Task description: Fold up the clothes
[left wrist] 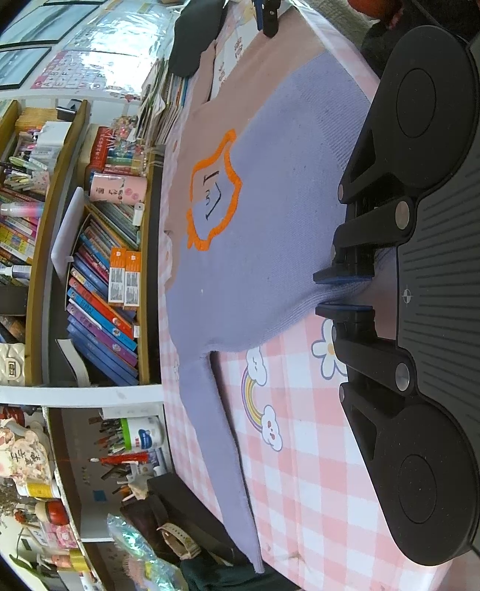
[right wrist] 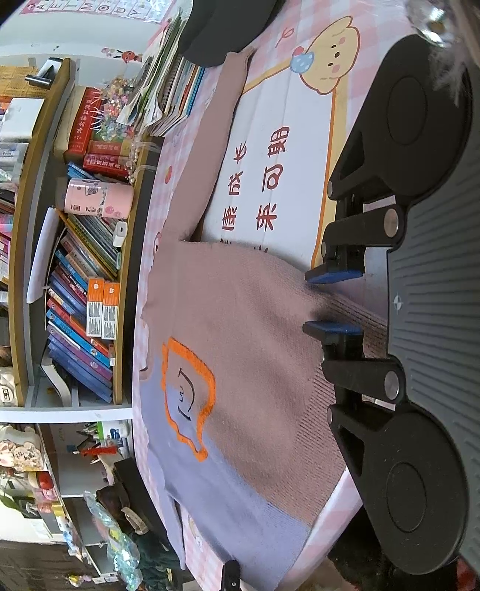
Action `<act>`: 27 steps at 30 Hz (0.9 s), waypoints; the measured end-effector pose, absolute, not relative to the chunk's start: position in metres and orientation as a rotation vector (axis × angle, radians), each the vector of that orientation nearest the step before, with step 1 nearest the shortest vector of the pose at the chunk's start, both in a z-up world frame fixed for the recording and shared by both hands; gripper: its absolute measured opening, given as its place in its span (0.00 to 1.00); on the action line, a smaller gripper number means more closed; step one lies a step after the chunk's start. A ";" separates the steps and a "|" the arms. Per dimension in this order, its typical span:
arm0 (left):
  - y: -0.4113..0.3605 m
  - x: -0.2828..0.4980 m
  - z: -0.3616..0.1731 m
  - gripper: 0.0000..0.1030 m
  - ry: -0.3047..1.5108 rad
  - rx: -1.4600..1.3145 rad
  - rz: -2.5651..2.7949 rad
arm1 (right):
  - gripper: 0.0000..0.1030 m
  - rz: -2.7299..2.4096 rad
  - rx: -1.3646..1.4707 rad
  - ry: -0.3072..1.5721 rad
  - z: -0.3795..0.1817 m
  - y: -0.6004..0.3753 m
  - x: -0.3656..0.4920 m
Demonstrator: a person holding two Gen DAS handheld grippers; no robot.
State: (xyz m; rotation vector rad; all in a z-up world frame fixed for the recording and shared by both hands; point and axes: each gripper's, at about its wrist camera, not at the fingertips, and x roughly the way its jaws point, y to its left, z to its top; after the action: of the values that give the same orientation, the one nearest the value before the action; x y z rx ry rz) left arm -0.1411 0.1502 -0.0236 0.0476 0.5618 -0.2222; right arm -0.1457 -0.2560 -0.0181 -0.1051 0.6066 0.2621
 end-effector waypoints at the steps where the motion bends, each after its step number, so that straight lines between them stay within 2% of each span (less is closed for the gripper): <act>1: 0.150 -0.144 -0.022 0.14 0.542 0.055 -0.214 | 0.25 0.261 -0.104 0.606 -0.017 -0.257 -0.146; 5: 0.151 -0.150 -0.009 0.17 0.458 0.045 -0.211 | 0.31 0.270 -0.084 0.581 -0.012 -0.260 -0.147; 8: 0.152 -0.151 -0.005 0.25 0.441 0.042 -0.209 | 0.35 0.278 -0.088 0.559 -0.007 -0.259 -0.148; 11: 0.151 -0.150 -0.007 0.40 0.444 0.043 -0.200 | 0.40 0.298 -0.095 0.550 -0.005 -0.256 -0.147; 13: 0.151 -0.149 -0.008 0.57 0.448 0.036 -0.196 | 0.44 0.311 -0.107 0.546 -0.005 -0.252 -0.145; 15: 0.150 -0.148 -0.010 0.68 0.449 0.034 -0.195 | 0.50 0.326 -0.123 0.541 -0.004 -0.248 -0.142; 17: 0.149 -0.147 -0.011 0.75 0.446 0.038 -0.192 | 0.61 0.345 -0.141 0.533 -0.004 -0.242 -0.139; 19: 0.149 -0.148 -0.012 0.86 0.443 0.039 -0.186 | 0.68 0.368 -0.164 0.520 -0.003 -0.236 -0.134; 22: 0.151 -0.145 -0.012 0.91 0.448 0.027 -0.185 | 0.79 0.400 -0.196 0.491 0.001 -0.227 -0.120; 27: 0.158 -0.136 -0.005 0.96 0.449 0.033 -0.147 | 0.88 0.503 -0.220 0.452 0.005 -0.208 -0.087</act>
State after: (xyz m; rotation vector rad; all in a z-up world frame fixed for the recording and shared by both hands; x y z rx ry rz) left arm -0.1363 0.1583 -0.0055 0.0331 0.4488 -0.1467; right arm -0.0871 -0.2077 0.0047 -0.2198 0.4524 0.5026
